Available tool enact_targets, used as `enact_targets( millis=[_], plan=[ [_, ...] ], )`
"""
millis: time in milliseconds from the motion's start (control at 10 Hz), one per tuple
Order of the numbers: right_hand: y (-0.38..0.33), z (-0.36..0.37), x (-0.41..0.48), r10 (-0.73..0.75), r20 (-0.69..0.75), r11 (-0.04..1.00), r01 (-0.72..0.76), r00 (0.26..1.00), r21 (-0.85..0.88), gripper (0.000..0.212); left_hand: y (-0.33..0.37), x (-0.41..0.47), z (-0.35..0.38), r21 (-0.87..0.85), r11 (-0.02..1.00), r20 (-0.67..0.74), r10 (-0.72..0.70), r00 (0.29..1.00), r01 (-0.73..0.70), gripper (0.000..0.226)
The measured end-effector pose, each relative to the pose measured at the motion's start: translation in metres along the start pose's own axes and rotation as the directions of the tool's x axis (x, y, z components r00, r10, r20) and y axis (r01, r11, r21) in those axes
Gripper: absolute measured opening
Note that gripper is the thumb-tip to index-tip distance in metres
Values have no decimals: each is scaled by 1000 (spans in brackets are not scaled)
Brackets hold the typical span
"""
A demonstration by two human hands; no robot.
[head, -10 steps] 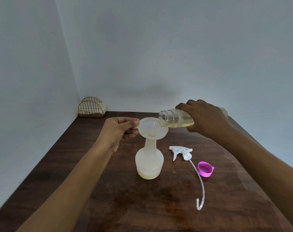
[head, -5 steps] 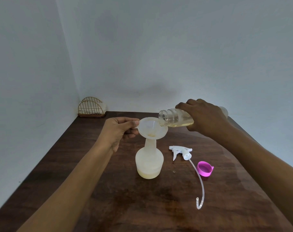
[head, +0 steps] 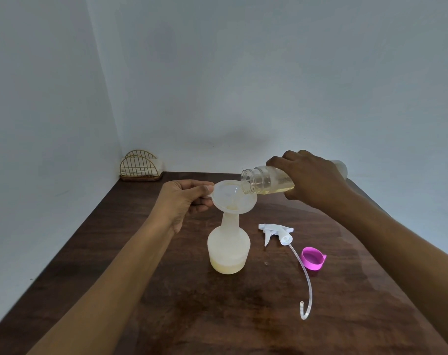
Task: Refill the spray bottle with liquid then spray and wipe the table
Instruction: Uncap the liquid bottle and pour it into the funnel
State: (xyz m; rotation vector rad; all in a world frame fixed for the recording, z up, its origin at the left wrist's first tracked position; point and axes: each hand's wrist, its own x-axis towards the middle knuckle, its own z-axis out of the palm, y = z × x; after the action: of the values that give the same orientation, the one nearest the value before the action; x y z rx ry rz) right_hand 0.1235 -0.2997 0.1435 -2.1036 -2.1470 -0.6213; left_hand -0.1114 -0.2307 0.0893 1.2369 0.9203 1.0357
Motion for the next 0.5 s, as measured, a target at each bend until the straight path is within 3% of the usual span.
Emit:
enact_targets(
  millis=[500],
  plan=[
    [-2,-4,1,4,4,1000,-4,1000,-8,65,1,-1,0,3,1000,1,-3,1000,3,7]
  ],
)
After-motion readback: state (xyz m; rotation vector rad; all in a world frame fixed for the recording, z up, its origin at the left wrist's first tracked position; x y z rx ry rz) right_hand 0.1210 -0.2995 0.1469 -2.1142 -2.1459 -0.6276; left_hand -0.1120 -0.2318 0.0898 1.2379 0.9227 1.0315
